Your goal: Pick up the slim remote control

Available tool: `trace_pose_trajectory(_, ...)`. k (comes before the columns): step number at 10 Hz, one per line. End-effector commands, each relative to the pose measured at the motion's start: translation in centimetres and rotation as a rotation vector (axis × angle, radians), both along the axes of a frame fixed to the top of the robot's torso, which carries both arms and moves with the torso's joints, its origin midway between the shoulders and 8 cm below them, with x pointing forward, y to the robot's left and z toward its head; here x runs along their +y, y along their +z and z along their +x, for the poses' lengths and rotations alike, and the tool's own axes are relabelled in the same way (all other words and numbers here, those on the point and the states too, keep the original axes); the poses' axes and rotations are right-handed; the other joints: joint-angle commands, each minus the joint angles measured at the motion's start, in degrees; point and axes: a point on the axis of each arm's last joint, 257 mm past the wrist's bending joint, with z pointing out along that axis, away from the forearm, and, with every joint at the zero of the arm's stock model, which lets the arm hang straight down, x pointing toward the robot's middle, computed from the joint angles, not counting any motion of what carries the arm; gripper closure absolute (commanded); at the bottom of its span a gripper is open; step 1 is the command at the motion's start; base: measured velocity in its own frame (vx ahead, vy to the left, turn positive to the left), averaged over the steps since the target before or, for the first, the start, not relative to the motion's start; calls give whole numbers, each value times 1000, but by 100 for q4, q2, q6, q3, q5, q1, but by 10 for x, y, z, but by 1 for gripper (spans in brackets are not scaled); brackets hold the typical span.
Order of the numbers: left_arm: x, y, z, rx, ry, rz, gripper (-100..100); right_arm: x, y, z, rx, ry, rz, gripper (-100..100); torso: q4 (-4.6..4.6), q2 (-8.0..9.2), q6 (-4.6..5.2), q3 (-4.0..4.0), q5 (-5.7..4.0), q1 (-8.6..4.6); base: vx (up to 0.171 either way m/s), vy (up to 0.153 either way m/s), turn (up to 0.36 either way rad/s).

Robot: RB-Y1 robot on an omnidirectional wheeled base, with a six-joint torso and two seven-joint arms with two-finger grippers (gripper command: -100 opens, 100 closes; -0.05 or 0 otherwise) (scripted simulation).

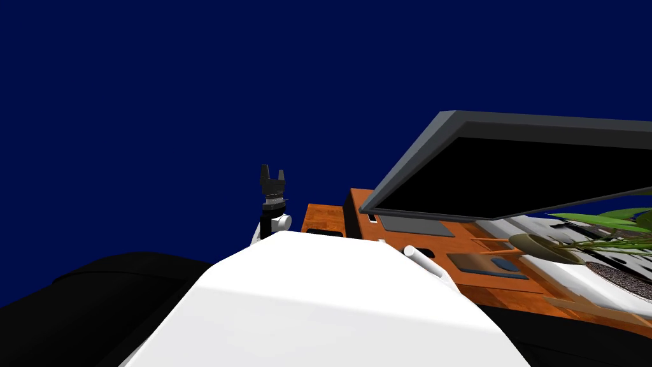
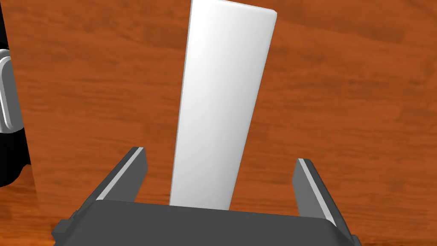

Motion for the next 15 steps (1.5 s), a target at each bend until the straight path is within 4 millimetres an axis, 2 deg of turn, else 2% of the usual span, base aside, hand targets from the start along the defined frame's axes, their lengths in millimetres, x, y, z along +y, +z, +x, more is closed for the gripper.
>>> trace_pose_trajectory(1,0,0,0,0,0,0,0,5,-7,-16,33,-41,38,-100,0,0,0,0,0,0,79,-23,-38)
trace_pose_trajectory(4,0,0,0,0,0,0,0,15,-14,-43,88,-114,105,-100,-3,-16,0,-9,-1,-6,112,-22,-39)
trace_pose_trajectory(6,0,0,0,0,0,0,0,15,-13,-45,90,-118,107,-100,-1,-5,0,-3,0,-1,55,-6,-9)
trace_pose_trajectory(7,0,0,0,0,0,0,0,16,-13,-46,92,-120,110,0,2,10,-1,5,1,2,7,-1,1)
trace_pose_trajectory(8,0,0,0,0,0,0,0,18,-18,-41,89,-136,109,-100,4,20,0,11,1,3,-48,-13,104)
trace_pose_trajectory(14,0,0,0,0,0,0,0,27,-35,-22,81,-195,109,-100,15,66,1,38,-1,-4,-97,-24,106)
trace_pose_trajectory(15,0,0,0,0,0,0,0,26,-34,-24,82,-190,109,-100,12,55,1,32,-1,-6,-25,-11,12)
